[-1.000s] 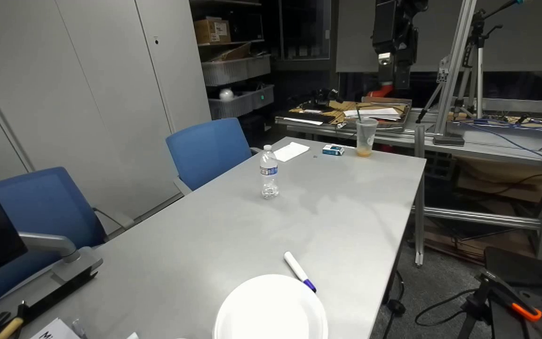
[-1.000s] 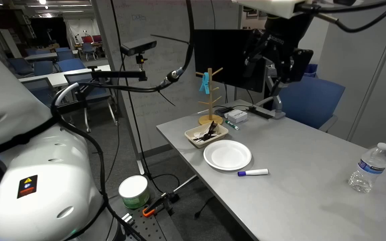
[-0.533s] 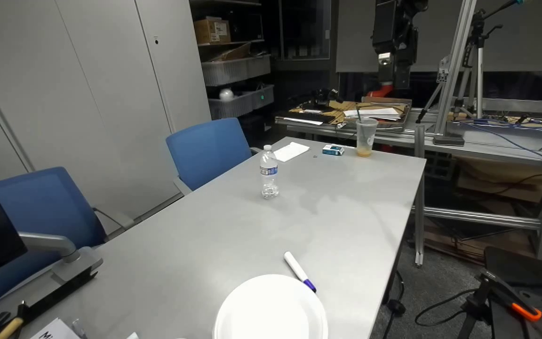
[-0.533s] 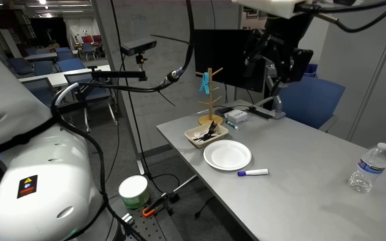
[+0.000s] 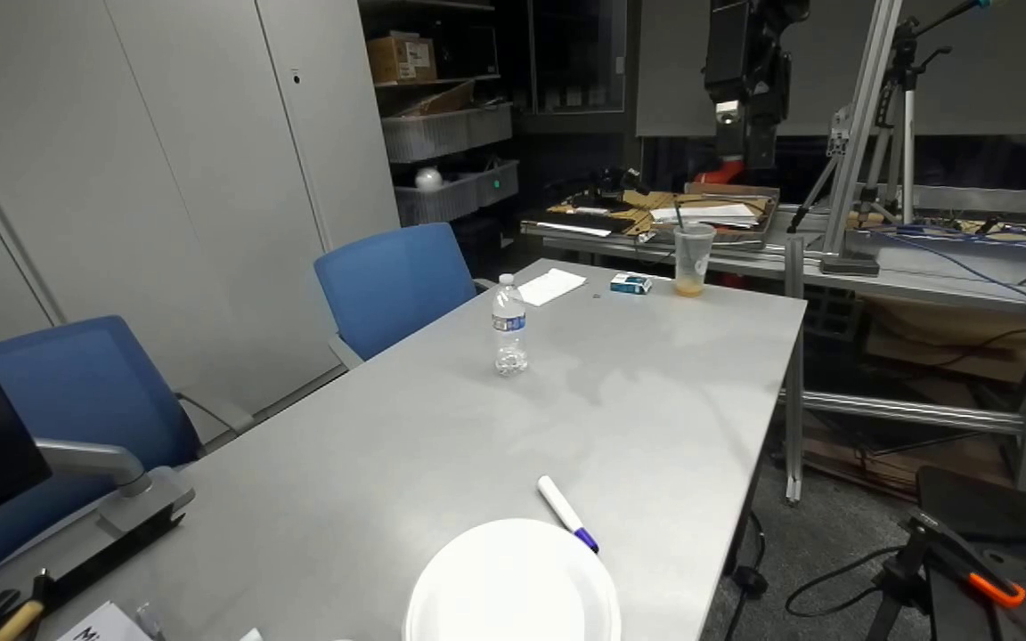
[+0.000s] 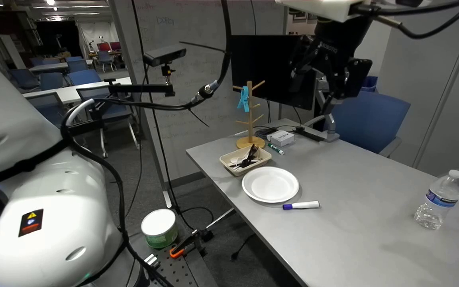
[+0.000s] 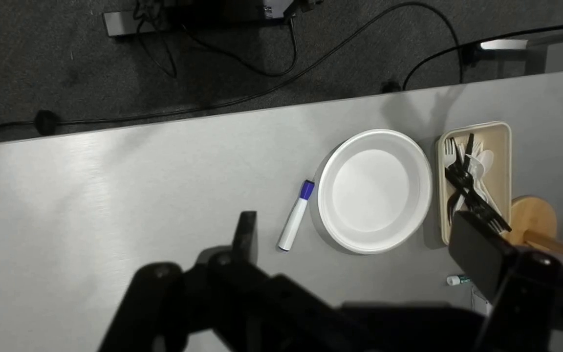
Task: Place the blue marker on the white plate
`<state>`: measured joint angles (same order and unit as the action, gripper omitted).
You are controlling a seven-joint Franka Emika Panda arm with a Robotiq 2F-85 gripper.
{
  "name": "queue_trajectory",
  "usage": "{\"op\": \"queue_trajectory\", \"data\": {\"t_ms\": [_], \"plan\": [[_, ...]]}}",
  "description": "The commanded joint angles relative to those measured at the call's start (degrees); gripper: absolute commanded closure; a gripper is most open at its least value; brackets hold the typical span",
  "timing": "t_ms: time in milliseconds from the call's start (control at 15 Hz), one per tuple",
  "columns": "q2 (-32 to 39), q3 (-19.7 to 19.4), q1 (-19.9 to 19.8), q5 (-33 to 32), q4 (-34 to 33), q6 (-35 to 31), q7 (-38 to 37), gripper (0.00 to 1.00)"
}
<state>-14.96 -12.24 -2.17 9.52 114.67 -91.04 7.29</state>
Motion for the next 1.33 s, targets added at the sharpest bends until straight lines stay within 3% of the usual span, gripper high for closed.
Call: {"op": "queue_trajectory", "data": {"t_ms": [0,333,400,533,600,733,1133,1267], "plan": [[0.16,1.41,-1.57,-0.80,-0.20,-0.24,1.09,0.00],[0.05,1.97,-1.58,-4.59,-0.02,-2.59,2.23,0.00],[1.49,3.09,-0.92,-5.80,3.93,-8.98,1.86,0.00],[1.96,4.18,-0.65,-7.73,6.48,-13.65,1.07,0.00],[1.13,3.36,-1.19,-5.84,3.74,-9.09,0.76,0.00],[2.47,4.44,-0.99,-6.81,5.97,-12.48,0.71,0.00],[2.63,4.59,-0.96,-6.95,6.31,-13.11,0.70,0.00],[3.98,5.25,-0.79,-7.41,6.95,-16.66,-1.27,0.00]]}}
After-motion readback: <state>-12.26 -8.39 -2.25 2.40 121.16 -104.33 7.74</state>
